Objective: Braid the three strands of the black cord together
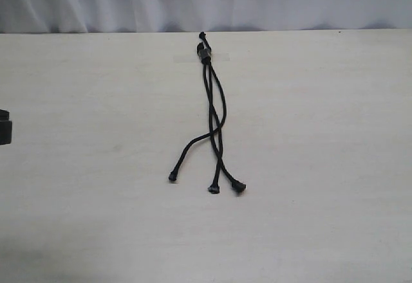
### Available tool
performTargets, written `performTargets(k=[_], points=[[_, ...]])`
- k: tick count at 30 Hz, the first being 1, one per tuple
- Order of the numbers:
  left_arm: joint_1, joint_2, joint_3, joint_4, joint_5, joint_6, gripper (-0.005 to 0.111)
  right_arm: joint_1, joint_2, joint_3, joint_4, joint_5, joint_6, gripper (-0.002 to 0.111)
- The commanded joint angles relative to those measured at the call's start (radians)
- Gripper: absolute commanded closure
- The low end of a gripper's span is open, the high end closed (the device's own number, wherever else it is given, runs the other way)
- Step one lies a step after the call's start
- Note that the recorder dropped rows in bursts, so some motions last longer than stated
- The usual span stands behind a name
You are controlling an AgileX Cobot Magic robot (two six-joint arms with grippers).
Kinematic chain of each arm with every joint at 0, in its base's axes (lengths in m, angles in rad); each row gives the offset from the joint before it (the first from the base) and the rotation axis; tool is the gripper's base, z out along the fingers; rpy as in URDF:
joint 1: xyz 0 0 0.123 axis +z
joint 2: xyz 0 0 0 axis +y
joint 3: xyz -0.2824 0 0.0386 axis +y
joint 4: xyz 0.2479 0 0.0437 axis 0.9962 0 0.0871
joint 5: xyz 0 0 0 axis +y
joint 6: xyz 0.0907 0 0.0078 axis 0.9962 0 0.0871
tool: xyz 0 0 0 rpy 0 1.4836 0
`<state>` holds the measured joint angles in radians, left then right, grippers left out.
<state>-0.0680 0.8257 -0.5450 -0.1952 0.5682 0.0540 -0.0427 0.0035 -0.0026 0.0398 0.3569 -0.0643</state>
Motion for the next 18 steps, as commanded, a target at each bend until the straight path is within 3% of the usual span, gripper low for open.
performTargets(k=[1, 5, 11, 18], points=[[0.061, -0.231, 0.157, 0.068, -0.156, 0.006, 0.107, -0.002, -0.004, 0.003, -0.002, -0.014, -0.003, 0.104], [0.134, -0.47, 0.313, 0.084, -0.256, 0.003, 0.107, -0.002, -0.004, 0.003, -0.002, -0.014, -0.003, 0.104], [0.143, -0.774, 0.486, 0.203, -0.292, 0.003, 0.107, -0.002, -0.004, 0.003, -0.002, -0.014, -0.003, 0.104], [0.143, -0.826, 0.545, 0.262, -0.276, 0.003, 0.107, -0.002, -0.004, 0.003, -0.003, -0.016, -0.003, 0.104]])
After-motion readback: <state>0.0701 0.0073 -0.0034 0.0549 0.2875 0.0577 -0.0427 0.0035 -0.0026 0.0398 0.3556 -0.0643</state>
